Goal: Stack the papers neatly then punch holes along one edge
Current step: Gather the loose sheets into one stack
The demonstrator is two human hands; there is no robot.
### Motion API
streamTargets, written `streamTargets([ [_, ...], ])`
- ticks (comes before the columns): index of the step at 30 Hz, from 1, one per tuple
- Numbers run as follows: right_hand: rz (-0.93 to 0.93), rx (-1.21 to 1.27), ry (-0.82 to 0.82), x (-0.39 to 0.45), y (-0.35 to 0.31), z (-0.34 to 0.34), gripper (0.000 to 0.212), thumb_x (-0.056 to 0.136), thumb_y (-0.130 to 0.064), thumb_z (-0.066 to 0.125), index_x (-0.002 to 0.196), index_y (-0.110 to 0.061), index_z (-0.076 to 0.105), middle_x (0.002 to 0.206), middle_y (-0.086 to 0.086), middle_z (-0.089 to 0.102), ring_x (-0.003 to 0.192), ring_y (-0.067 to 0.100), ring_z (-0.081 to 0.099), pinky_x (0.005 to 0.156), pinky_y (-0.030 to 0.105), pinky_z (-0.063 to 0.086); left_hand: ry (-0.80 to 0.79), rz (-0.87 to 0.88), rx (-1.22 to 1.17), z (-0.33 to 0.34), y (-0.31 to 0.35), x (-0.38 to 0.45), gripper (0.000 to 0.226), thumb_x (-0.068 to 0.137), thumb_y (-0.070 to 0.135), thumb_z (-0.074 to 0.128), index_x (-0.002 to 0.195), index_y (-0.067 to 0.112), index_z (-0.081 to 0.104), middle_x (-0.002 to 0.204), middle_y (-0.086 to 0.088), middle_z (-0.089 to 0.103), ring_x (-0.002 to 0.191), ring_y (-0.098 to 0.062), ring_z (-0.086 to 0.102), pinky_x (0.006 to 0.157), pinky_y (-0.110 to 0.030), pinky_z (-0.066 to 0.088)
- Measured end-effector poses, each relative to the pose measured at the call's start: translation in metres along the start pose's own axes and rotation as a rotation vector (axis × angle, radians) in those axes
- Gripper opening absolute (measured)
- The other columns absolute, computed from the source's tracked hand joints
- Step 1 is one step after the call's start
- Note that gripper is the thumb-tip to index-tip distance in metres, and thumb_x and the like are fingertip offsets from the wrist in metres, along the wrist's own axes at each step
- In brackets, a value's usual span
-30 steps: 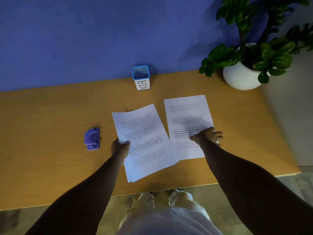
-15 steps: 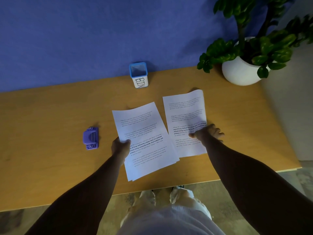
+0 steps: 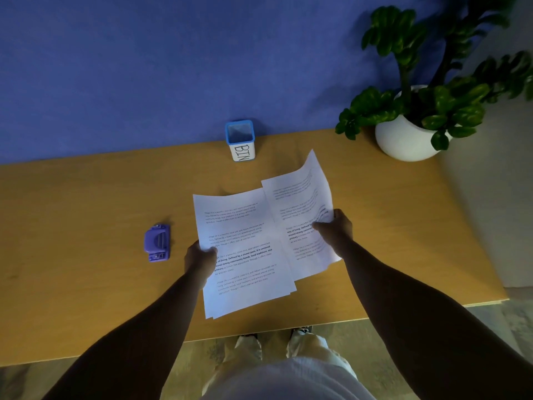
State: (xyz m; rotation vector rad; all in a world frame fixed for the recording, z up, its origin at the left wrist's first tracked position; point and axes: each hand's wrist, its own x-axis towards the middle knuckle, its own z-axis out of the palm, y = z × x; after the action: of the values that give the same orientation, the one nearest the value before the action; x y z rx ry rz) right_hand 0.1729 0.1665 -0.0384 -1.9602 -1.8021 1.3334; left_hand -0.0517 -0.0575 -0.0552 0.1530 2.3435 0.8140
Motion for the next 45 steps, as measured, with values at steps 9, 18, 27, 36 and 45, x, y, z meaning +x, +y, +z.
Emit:
streamTargets([
  [9, -0.107, 0.198, -0.146, -0.015, -0.037, -0.004, 0.022, 0.077, -0.029, 0.076, 0.092, -0.016, 0.067, 0.087, -0.003, 0.070, 0.079, 0.017, 0.066, 0.059, 0.024, 0.049, 0.004, -0.023, -0.014, -0.007, 0.003, -0.004, 0.029, 0.092, 0.014, 0.055, 0.120, 0.013, 0.064, 0.100, -0.003, 0.067, 0.068, -0.013, 0.057, 0.050, -0.020, 0.039],
  [18, -0.067, 0.778, -0.717, -0.029, -0.085, -0.017, 0.051, 0.078, -0.015, 0.078, 0.126, -0.006, 0.061, 0.119, 0.018, 0.069, 0.107, 0.040, 0.067, 0.089, 0.053, 0.055, -0.013, -0.080, -0.075, -0.010, 0.004, -0.007, 0.030, 0.092, 0.015, 0.054, 0.120, 0.015, 0.066, 0.098, -0.004, 0.066, 0.073, -0.018, 0.060, 0.054, -0.022, 0.041],
  [27, 0.053, 0.420, -0.447, -0.051, -0.051, 0.021, 0.056, 0.066, -0.006, 0.088, 0.116, -0.002, 0.064, 0.113, 0.013, 0.071, 0.100, 0.032, 0.070, 0.093, 0.046, 0.056, -0.158, -0.132, -0.319, -0.012, 0.003, -0.011, 0.018, 0.097, 0.008, 0.046, 0.106, 0.012, 0.062, 0.099, -0.009, 0.065, 0.075, -0.020, 0.061, 0.061, -0.027, 0.046],
  [36, 0.024, 0.135, -0.428, -0.067, -0.023, 0.048, 0.060, 0.067, -0.018, 0.088, 0.119, -0.009, 0.059, 0.116, 0.006, 0.068, 0.105, 0.027, 0.065, 0.090, 0.041, 0.056, -0.228, -0.204, -0.530, -0.012, 0.004, -0.016, 0.025, 0.100, 0.034, 0.055, 0.114, 0.014, 0.062, 0.103, -0.007, 0.068, 0.094, -0.029, 0.067, 0.081, -0.040, 0.056],
  [45, -0.038, 0.036, -0.456, -0.067, -0.023, 0.054, 0.057, 0.068, -0.018, 0.086, 0.118, -0.012, 0.060, 0.115, 0.003, 0.068, 0.106, 0.026, 0.065, 0.093, 0.042, 0.055, -0.278, -0.031, -0.424, -0.007, 0.008, -0.023, 0.031, 0.091, 0.008, 0.068, 0.121, 0.006, 0.066, 0.118, -0.013, 0.070, 0.101, -0.029, 0.068, 0.089, -0.039, 0.054],
])
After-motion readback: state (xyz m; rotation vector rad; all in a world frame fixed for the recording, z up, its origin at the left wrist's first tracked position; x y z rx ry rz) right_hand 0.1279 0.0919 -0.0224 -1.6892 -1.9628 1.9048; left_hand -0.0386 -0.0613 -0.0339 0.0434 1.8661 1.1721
